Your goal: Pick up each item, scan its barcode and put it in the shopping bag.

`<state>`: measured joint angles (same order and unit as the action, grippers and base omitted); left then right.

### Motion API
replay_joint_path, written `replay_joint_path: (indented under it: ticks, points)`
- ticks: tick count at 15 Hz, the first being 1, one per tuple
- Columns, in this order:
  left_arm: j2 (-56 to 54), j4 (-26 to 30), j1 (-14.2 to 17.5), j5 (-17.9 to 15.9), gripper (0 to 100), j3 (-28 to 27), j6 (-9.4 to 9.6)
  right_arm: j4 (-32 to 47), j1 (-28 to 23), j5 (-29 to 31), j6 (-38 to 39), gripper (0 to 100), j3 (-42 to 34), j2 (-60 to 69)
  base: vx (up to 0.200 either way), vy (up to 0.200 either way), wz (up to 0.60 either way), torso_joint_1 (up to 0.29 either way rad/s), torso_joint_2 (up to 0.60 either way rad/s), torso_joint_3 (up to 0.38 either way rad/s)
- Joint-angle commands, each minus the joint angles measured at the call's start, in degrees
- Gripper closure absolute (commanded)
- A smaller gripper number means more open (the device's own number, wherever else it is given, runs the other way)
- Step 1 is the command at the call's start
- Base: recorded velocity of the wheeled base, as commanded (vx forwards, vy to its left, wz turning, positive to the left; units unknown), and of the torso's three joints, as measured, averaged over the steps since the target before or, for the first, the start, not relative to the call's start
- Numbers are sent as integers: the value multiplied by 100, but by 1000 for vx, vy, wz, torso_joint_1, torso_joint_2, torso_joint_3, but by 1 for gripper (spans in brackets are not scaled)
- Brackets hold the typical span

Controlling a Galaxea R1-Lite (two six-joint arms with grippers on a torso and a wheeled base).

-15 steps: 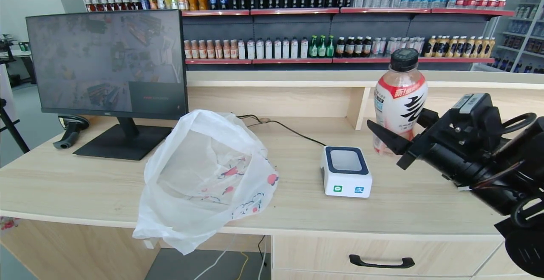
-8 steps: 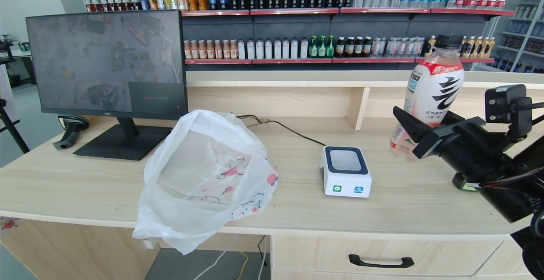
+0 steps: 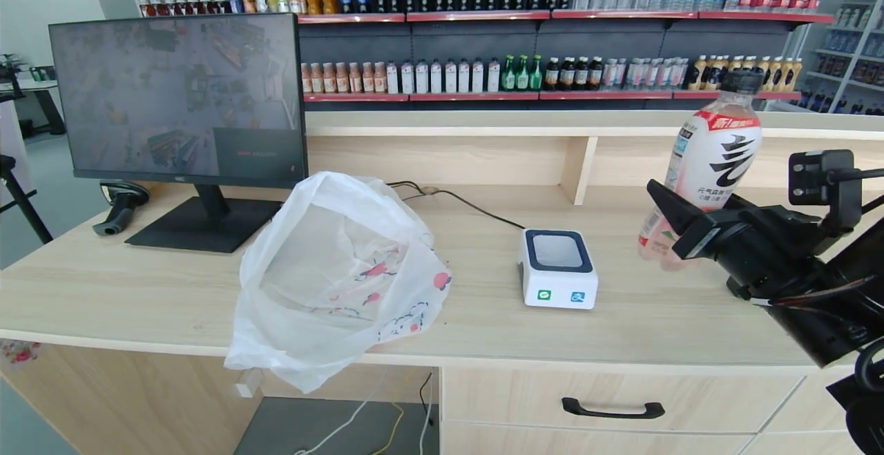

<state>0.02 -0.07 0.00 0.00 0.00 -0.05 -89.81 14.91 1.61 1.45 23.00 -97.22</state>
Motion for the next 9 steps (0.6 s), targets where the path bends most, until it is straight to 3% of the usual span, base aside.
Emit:
replay_joint_path:
  ticks: [1,4,9]
  points:
    - [-2,-1,-9,0,0,0,5,-19,-6,-3,-4,100,-33,1,0,0,0,0,0,0]
    - [-2,-1,0,0,0,0,5,-19,-14,-3,-4,100,-15,-7,0,0,0,0,0,0]
    - [-2,-1,0,0,0,0,-13,-19,-93,-3,-4,100,-6,-7,0,200,0,11,5,1]
